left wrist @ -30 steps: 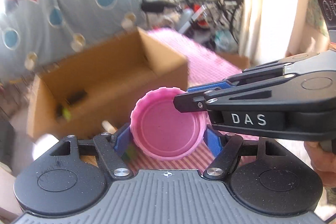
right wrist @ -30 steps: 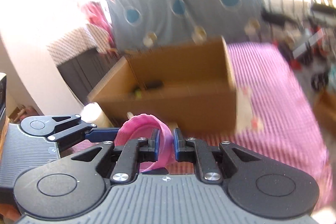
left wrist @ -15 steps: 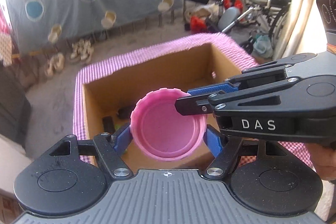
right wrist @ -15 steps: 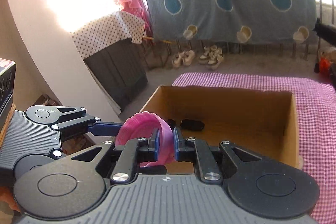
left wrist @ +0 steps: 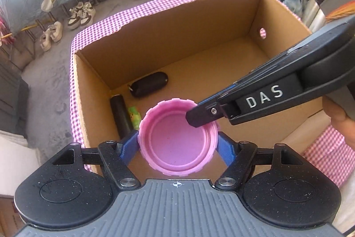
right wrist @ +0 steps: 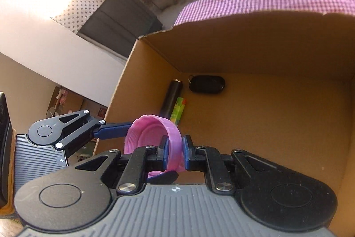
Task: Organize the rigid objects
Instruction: 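Carry the pink lid with the right gripper into the box and release, then withdraw the right gripper from the box to the black tape roll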
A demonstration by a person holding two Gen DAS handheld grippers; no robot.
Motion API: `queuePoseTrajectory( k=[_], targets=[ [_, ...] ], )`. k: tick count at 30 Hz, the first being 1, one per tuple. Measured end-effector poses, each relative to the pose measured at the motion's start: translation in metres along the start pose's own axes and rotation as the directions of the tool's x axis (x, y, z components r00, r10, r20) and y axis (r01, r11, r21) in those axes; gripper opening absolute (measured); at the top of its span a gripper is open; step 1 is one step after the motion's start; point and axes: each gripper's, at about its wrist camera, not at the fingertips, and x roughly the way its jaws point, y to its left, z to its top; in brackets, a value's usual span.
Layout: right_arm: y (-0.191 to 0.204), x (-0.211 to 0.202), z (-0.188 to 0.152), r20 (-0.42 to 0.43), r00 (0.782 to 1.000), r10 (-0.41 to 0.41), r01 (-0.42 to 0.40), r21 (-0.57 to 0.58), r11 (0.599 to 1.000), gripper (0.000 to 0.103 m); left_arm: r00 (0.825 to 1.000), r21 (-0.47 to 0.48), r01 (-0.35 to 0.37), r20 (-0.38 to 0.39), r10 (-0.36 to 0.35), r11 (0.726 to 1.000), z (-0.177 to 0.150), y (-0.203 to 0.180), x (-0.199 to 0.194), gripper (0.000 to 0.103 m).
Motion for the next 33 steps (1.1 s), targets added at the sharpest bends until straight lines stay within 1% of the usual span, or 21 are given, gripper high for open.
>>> queuePoseTrajectory(
  k=[7,14,17,20,24,26,27,28,30,33],
  targets=[
    [-0.008,0.026,0.003,-0.086,0.995,0.041,-0.037,0.051,0.998,0.016,0.999,0.038,-0.028,-0.018,0.029,0.999,0.003,0.002,0.005,0.075],
    [-0.005,0.042,0.001,-0.158,0.987,0.024,-0.018,0.042,0.999,0.015,0.998,0.081,-0.037,-0.041,0.040,0.996,0.002,-0.003,0.007,0.075],
    [-0.006,0.048,0.002,-0.195,0.981,0.019,-0.007,0.064,0.998,0.019,0.998,0.084,-0.037,-0.045,0.041,0.996,0.001,-0.004,0.007,0.075],
    [-0.008,0.050,0.002,-0.207,0.978,0.015,0.004,0.093,0.996,0.022,0.998,0.072,-0.047,-0.037,0.049,0.996,0.000,-0.003,0.006,0.076],
    [-0.012,0.042,0.003,-0.166,0.985,0.052,-0.029,0.138,0.990,0.024,0.998,0.050,-0.053,-0.014,0.054,0.997,-0.002,-0.001,-0.004,0.076],
    [-0.012,0.033,0.002,-0.137,0.989,0.064,-0.043,0.147,0.988,0.027,0.999,0.043,-0.052,0.008,0.051,0.998,-0.005,0.000,-0.013,0.076],
    [-0.011,0.026,0.000,-0.116,0.991,0.064,-0.046,0.150,0.988,0.032,0.999,0.036,-0.050,0.023,0.049,0.998,-0.006,0.000,-0.019,0.076],
    [-0.010,0.018,-0.001,-0.094,0.994,0.064,-0.049,0.150,0.987,0.035,0.998,0.027,-0.048,0.041,0.047,0.998,-0.008,0.000,-0.026,0.076],
    [-0.006,-0.003,-0.007,-0.038,0.996,0.081,-0.075,0.149,0.986,0.035,0.996,0.012,-0.039,0.084,0.038,0.999,-0.012,0.000,-0.041,0.076],
    [-0.002,-0.039,-0.022,0.055,0.990,0.133,-0.140,0.142,0.980,0.038,0.987,-0.020,-0.020,0.162,0.023,1.000,-0.024,-0.001,-0.067,0.076]
  ],
)
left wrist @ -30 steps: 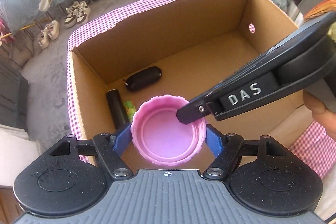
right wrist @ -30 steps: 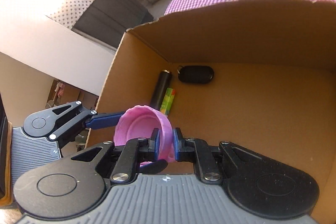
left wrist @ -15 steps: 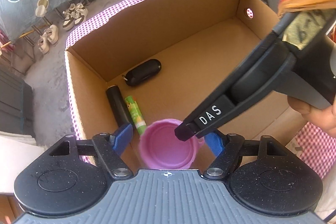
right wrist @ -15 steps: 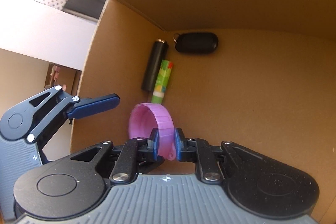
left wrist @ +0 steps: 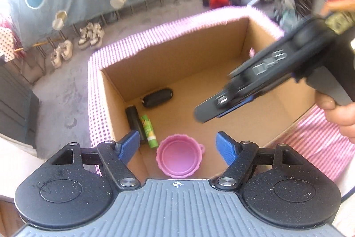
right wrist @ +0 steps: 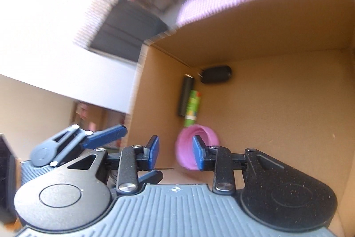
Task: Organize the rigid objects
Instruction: 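Withdraw the right gripper from the box to the black tape roll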
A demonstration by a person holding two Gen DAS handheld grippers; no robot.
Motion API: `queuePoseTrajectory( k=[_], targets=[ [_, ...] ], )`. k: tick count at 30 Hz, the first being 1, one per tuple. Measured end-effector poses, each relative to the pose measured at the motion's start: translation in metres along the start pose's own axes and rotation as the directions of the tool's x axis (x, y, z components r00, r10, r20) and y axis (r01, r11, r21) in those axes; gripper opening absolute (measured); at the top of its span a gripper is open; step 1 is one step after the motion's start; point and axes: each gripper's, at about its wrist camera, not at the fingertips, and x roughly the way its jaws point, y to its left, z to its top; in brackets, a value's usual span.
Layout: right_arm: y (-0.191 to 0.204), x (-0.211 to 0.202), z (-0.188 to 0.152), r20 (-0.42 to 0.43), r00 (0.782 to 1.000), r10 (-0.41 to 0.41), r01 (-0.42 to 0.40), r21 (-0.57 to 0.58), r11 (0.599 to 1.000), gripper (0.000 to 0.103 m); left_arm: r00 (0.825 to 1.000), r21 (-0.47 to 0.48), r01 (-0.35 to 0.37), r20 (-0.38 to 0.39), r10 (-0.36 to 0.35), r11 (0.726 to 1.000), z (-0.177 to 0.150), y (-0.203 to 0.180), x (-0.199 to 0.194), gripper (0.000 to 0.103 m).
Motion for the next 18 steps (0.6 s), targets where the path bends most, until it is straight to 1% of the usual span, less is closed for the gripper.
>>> queuePoseTrajectory(
  k=[1,3,6,8,10,13,15,18],
  targets=[
    [0.001,-0.014,-0.009,0.037,0.999,0.024,-0.024,-0.002,1.000,0.042,1.000,-0.013,0.004,0.027,-0.004,1.000,-0.005,0.000,-0.009,0.076],
    [0.003,-0.042,-0.029,0.109,0.992,0.061,-0.060,-0.016,0.998,0.046,0.997,-0.046,0.014,0.075,-0.010,0.999,-0.018,-0.002,-0.023,0.078],
    [0.000,-0.076,-0.069,0.202,0.976,0.082,-0.077,-0.034,0.996,0.046,0.993,-0.092,0.041,0.113,-0.031,0.995,-0.040,-0.006,-0.035,0.078],
    [-0.002,-0.089,-0.097,0.246,0.966,0.081,-0.075,-0.033,0.997,0.046,0.990,-0.116,0.063,0.134,-0.047,0.991,-0.058,-0.012,-0.039,0.078],
    [-0.008,-0.095,-0.125,0.273,0.960,0.064,-0.059,-0.026,0.998,0.046,0.987,-0.143,0.090,0.148,-0.068,0.986,-0.074,-0.017,-0.041,0.078],
    [-0.018,-0.090,-0.163,0.300,0.954,0.007,-0.008,0.001,1.000,0.046,0.987,-0.162,0.108,0.139,-0.085,0.981,-0.095,-0.027,-0.032,0.078],
    [-0.023,-0.077,-0.184,0.306,0.952,-0.021,0.015,0.023,1.000,0.046,0.989,-0.160,0.105,0.122,-0.085,0.982,-0.110,-0.034,-0.023,0.078],
    [-0.025,-0.057,-0.204,0.309,0.949,-0.061,0.050,0.044,0.998,0.046,0.994,-0.151,0.100,0.065,-0.091,0.983,-0.127,-0.043,-0.004,0.078]
  ],
)
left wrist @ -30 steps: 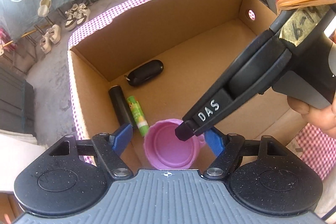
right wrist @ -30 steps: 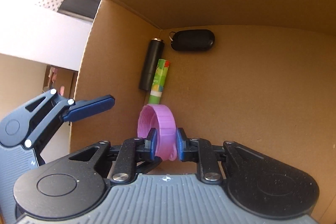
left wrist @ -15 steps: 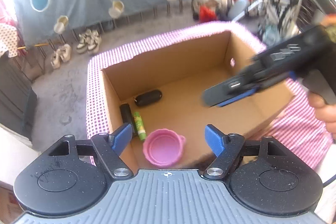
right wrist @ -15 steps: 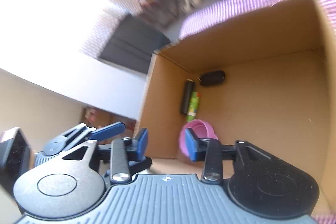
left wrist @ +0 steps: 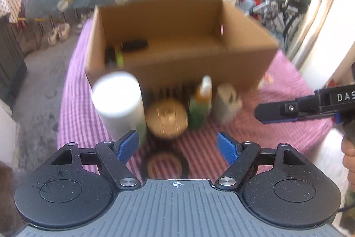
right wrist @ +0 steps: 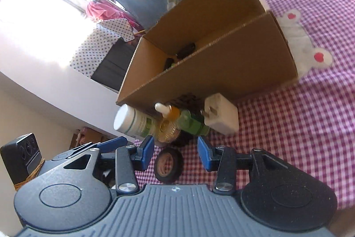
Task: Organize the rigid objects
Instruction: 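Withdraw the right gripper from the box to the black tape roll, then close the right gripper on the edge of the black tape roll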
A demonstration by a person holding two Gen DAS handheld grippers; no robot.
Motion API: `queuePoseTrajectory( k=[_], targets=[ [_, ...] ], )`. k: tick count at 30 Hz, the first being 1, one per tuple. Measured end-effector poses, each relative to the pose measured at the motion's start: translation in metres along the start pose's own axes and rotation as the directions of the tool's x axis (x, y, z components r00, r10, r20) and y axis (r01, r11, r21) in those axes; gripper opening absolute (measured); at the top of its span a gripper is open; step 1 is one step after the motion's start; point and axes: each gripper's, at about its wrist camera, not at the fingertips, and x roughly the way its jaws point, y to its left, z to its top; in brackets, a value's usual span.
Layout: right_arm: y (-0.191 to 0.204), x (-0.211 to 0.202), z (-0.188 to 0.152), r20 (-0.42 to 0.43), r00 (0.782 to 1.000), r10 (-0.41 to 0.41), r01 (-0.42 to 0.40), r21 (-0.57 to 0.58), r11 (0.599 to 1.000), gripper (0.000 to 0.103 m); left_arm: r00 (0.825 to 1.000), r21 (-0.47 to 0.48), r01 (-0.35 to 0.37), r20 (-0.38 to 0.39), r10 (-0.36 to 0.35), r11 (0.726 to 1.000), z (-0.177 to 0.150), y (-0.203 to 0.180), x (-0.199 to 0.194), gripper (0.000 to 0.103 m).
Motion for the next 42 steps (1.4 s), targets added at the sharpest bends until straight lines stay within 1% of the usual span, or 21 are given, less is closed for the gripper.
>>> queuePoseTrajectory(
  k=[3,5,7,9,12,14,20,22,24,29,30,33,34,37,42],
  targets=[
    [0.005,0.011,-0.022,-0.004,0.999,-0.043,0.043,-0.032,0.999,0.046,0.998,0.005,-0.016,-0.060,0.016,1.000,-0.018,-0.003,0.016,0.078],
    [0.010,0.017,-0.031,-0.016,0.998,-0.063,0.062,-0.061,0.996,0.046,0.997,0.017,-0.035,-0.072,0.036,0.999,-0.023,-0.003,0.021,0.078],
    [0.016,0.027,-0.034,-0.037,0.996,-0.078,0.074,-0.099,0.992,0.046,0.996,0.030,-0.044,-0.077,0.046,0.999,-0.027,-0.004,0.022,0.078],
    [0.024,0.036,-0.035,-0.050,0.994,-0.094,0.087,-0.137,0.987,0.046,0.995,0.035,-0.036,-0.090,0.039,0.999,-0.036,-0.005,0.023,0.079],
    [0.035,0.049,-0.038,-0.059,0.992,-0.113,0.101,-0.177,0.979,0.046,0.993,0.021,-0.031,-0.113,0.033,0.999,-0.043,-0.005,0.028,0.079],
    [0.039,0.059,-0.036,-0.066,0.992,-0.112,0.098,-0.192,0.977,0.046,0.992,0.019,-0.030,-0.119,0.033,0.999,-0.047,-0.004,0.031,0.079],
    [0.051,0.079,-0.039,-0.083,0.989,-0.122,0.099,-0.240,0.966,0.044,0.993,0.029,-0.050,-0.107,0.053,0.998,-0.051,-0.002,0.039,0.079],
    [0.052,0.083,-0.038,-0.084,0.987,-0.134,0.109,-0.250,0.962,0.040,0.993,0.024,-0.050,-0.105,0.052,0.998,-0.052,0.000,0.041,0.078],
    [0.052,0.088,-0.039,-0.089,0.986,-0.141,0.115,-0.249,0.962,0.039,0.993,0.022,-0.052,-0.108,0.054,0.998,-0.052,0.002,0.045,0.076],
    [0.051,0.100,-0.041,-0.105,0.980,-0.168,0.134,-0.275,0.952,0.032,0.994,0.037,-0.061,-0.085,0.064,0.997,-0.049,0.003,0.049,0.075],
    [0.052,0.101,-0.042,-0.105,0.979,-0.173,0.137,-0.286,0.948,0.030,0.994,0.035,-0.061,-0.083,0.064,0.997,-0.048,0.003,0.050,0.075],
    [0.056,0.105,-0.043,-0.098,0.978,-0.186,0.146,-0.320,0.936,0.027,0.995,0.027,-0.065,-0.076,0.067,0.997,-0.047,0.003,0.051,0.074],
    [0.057,0.105,-0.043,-0.094,0.977,-0.193,0.152,-0.331,0.931,0.024,0.995,0.024,-0.069,-0.072,0.071,0.997,-0.047,0.003,0.051,0.073],
    [0.059,0.107,-0.045,-0.083,0.973,-0.214,0.171,-0.358,0.918,0.019,0.995,0.022,-0.080,-0.063,0.082,0.997,-0.045,0.001,0.051,0.067],
    [0.060,0.105,-0.047,-0.068,0.973,-0.221,0.182,-0.363,0.914,0.019,0.994,0.016,-0.086,-0.066,0.087,0.996,-0.044,-0.001,0.051,0.066]
  ],
)
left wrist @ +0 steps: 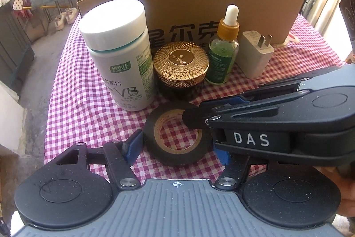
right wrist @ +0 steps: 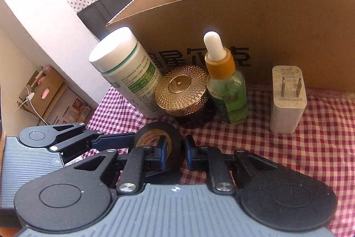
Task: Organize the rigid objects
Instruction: 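Close the right gripper on the edge of the black tape roll, then carry the tape roll with the right gripper into the box and release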
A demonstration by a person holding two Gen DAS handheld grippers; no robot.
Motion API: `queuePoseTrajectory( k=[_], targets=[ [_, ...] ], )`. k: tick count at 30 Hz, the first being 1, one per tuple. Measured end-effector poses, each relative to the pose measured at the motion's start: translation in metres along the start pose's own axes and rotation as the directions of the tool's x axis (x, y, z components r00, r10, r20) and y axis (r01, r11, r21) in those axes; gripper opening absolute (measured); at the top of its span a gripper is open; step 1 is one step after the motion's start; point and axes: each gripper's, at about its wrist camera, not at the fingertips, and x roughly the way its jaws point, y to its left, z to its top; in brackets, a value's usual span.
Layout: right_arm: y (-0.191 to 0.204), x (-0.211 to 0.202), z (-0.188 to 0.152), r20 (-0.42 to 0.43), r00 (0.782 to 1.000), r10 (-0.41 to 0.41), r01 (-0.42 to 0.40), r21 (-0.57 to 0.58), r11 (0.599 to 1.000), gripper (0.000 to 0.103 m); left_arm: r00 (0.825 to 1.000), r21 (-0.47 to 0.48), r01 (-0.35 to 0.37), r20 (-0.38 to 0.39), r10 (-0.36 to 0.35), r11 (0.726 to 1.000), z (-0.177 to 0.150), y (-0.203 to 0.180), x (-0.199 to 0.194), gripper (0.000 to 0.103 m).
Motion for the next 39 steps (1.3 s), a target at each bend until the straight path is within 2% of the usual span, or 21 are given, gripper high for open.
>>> queuePoseTrajectory(
  k=[7,12,17,23,31,35,39],
  targets=[
    [0.002,-0.007,-0.005,0.011,1.000,-0.009,0.009,0.003,1.000,0.018,1.000,0.008,0.010,0.006,-0.010,1.000,-0.004,-0.006,-0.010,0.066],
    [0.008,-0.030,-0.012,0.054,0.998,-0.039,0.039,-0.010,0.999,0.019,0.999,0.028,0.021,0.041,-0.022,0.999,-0.004,-0.018,-0.030,0.066],
    [0.019,-0.070,-0.016,0.154,0.986,-0.065,0.072,-0.042,0.997,0.019,0.991,0.084,0.004,0.135,-0.016,0.996,0.001,-0.036,-0.067,0.066],
    [0.024,-0.117,-0.010,0.281,0.957,-0.069,0.093,-0.074,0.993,0.019,0.968,0.157,-0.041,0.251,0.001,0.987,0.016,-0.056,-0.104,0.066],
    [0.014,-0.140,0.041,0.353,0.935,-0.039,0.088,-0.123,0.989,0.019,0.946,0.216,-0.094,0.325,0.019,0.972,0.066,-0.064,-0.115,0.066],
    [-0.006,-0.132,0.086,0.323,0.946,-0.001,0.043,-0.121,0.992,0.019,0.953,0.242,-0.116,0.301,0.039,0.963,0.104,-0.059,-0.103,0.066],
    [-0.030,-0.107,0.140,0.233,0.972,0.032,-0.008,-0.099,0.995,0.019,0.977,0.245,-0.096,0.207,0.044,0.965,0.147,-0.042,-0.078,0.066]
  ],
)
